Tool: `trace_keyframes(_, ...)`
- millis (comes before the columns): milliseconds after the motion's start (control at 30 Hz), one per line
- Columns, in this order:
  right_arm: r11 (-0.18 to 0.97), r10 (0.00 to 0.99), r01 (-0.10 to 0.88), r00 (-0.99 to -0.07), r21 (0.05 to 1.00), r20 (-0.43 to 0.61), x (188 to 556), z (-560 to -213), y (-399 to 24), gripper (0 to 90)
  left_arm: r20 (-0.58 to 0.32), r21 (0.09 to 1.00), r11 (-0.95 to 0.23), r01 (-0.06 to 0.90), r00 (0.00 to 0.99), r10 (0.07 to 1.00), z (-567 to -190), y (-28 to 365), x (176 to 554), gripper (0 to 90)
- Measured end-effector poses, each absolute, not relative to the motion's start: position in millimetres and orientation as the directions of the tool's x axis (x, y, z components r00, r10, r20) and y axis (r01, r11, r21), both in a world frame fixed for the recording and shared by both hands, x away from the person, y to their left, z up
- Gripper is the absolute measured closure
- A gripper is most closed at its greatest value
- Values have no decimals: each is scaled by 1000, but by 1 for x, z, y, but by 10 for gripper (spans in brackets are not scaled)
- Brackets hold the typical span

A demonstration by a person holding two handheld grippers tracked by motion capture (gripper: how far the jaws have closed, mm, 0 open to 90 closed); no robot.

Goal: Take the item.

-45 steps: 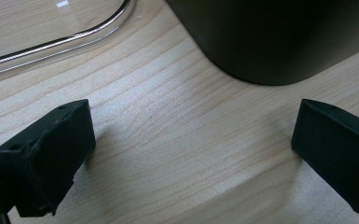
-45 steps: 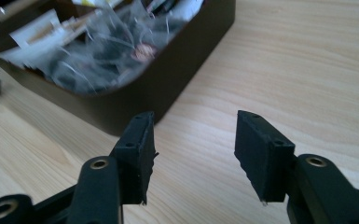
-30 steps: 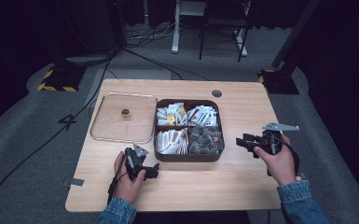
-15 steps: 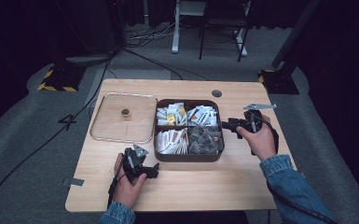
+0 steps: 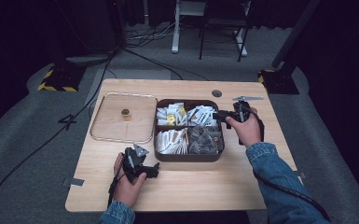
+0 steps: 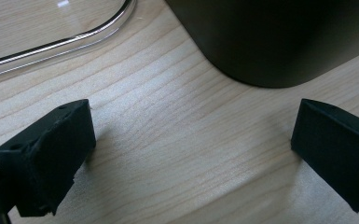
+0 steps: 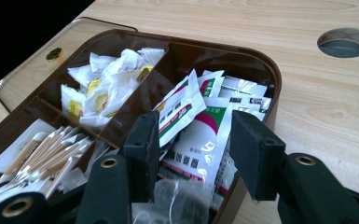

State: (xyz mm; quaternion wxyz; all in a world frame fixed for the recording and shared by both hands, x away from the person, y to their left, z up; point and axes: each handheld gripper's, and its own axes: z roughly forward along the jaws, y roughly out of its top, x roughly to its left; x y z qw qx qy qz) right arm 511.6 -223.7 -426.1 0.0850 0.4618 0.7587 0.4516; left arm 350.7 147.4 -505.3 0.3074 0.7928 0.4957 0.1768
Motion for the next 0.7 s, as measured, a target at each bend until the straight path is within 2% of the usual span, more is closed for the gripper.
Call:
trace_keyframes(100,164,782,629,-552,760,288,515,-427,-222,544,-25,662,-320,678,446,895,-505,147,351,1)
trace_keyframes(267,87,780,688,-497,720,381,522,-424,-216,593,-26,662,-319,678,446,895,-505,147,351,1)
trace_keyframes(700,137,800,731,-480,669,360,537,-435,-194,591,-26,662,-319,678,446,895,-505,147,351,0)
